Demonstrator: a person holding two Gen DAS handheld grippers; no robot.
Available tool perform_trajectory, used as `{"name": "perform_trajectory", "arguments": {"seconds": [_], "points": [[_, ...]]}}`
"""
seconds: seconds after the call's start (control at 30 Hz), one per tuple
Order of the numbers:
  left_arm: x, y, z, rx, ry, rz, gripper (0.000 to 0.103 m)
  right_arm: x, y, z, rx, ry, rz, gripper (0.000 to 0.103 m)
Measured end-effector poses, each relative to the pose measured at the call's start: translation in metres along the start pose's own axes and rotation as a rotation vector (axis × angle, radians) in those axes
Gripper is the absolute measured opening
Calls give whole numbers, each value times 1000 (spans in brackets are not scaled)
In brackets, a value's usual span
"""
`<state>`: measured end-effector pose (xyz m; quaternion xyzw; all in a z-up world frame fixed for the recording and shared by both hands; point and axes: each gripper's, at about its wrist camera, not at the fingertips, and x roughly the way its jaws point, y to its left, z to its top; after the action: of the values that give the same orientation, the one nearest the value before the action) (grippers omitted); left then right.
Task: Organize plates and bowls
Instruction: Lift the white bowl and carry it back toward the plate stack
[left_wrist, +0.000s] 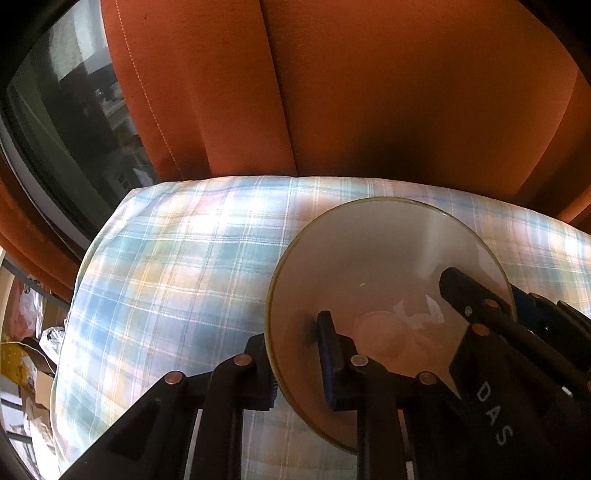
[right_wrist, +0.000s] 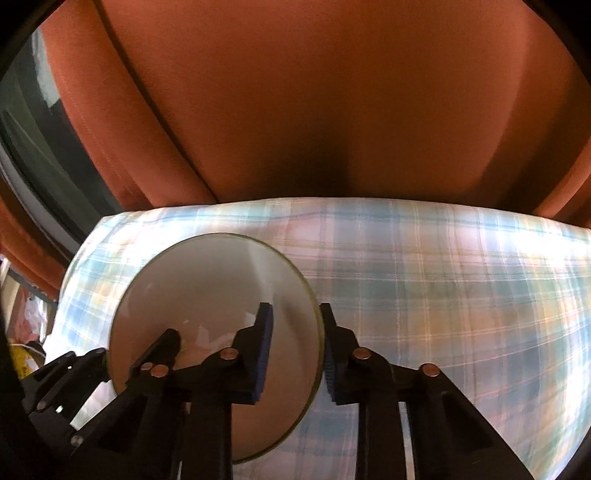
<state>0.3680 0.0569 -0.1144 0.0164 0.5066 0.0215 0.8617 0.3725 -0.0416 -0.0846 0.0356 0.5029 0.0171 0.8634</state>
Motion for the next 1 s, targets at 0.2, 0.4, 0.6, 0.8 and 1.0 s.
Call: {"name": "perform_trajectory", "arguments": {"seconds": [0.2, 0.4, 0.6, 0.8, 1.0], "points": [[1, 2, 1, 5, 15, -7, 16, 1, 1, -1, 10, 12, -11, 25], [-10, 6, 3, 14, 13, -13, 16, -7, 2, -2, 19, 17, -16, 25], [-35, 12, 2, 21, -12, -22, 16, -29, 6, -1, 31, -8, -21, 25], [-70, 22, -1, 27, -46, -32, 16, -62, 18, -1, 33, -35, -33, 25], [-105, 29, -12, 42, -69, -50, 16, -101, 31, -11, 51, -57, -49, 25]]}}
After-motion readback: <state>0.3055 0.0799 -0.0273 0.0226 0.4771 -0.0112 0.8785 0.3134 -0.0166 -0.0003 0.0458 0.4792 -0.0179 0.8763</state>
